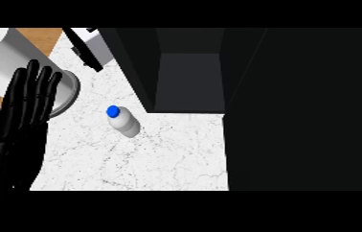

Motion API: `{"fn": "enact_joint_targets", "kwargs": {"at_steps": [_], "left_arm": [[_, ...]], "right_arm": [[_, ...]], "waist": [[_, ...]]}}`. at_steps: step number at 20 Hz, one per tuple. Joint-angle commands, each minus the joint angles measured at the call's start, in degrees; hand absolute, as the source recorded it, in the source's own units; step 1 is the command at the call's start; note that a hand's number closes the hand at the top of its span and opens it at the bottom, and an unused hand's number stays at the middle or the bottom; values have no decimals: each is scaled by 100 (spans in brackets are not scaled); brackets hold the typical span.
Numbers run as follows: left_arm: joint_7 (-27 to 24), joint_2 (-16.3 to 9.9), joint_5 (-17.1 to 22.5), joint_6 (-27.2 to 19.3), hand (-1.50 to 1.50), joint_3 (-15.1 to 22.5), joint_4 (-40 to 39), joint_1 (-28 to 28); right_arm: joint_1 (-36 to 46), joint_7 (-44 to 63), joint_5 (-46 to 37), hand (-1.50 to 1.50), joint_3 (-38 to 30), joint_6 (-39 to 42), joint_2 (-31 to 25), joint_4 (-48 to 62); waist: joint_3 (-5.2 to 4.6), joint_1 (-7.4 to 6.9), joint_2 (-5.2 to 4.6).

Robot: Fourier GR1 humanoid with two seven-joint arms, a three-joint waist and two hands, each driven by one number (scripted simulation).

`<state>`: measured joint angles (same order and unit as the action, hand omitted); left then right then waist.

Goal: Pick up the bottled water, place it into the cabinet and close the cabinet

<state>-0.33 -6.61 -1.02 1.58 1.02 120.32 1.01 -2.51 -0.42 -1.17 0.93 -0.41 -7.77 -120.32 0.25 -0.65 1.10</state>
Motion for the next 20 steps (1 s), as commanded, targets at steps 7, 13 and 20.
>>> {"fn": "enact_joint_targets", "kwargs": {"at_steps": [7, 13, 20], "left_arm": [[941, 644, -67, -2005, -150, 373, 268, -299], [1566, 656, -777, -3290, -150, 1540, 664, -132], [3132, 660, -2308, -4210, -150, 2482, 1218, 415]], "right_arm": [[-758, 218, 545, -150, 827, 576, 203, -564], [-970, 1183, 755, -150, 1159, 551, 141, -1684], [-1080, 2057, 1070, -150, 878, 477, -63, -2648]], "waist": [[-34, 75, -77], [-23, 102, -91], [-19, 85, -92]]}}
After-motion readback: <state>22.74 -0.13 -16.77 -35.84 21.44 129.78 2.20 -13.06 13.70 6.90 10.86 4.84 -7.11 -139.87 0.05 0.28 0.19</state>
